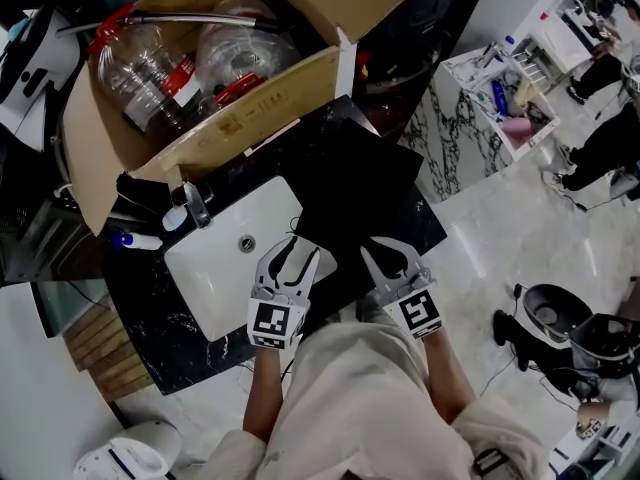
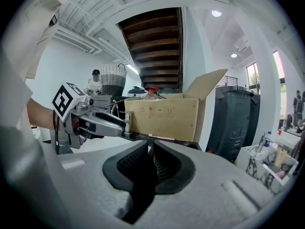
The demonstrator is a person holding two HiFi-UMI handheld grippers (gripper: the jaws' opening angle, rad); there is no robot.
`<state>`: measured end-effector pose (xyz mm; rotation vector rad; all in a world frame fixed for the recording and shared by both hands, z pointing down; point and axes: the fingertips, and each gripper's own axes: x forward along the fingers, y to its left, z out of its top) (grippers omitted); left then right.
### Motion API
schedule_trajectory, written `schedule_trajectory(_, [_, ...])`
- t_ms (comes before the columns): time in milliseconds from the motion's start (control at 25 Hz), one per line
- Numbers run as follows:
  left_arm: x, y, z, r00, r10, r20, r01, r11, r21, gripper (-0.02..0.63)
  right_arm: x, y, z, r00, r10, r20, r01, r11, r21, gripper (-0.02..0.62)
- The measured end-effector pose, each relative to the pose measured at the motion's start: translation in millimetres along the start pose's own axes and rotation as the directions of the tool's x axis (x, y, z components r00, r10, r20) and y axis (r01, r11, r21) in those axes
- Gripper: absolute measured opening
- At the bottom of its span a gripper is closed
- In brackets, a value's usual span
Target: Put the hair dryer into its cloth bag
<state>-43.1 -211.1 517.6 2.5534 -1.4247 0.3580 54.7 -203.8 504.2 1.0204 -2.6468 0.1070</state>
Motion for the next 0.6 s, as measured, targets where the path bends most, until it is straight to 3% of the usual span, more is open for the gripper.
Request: schedule_trajectory(600, [-0.1,-0.8,-3.2,0.999,-0.05,-0.006,0.05,0.999,0.007,0.172,4.9,4.1,5.0,0.999,-0.038,-0.009,0.038,0.999,-0.001,0.028])
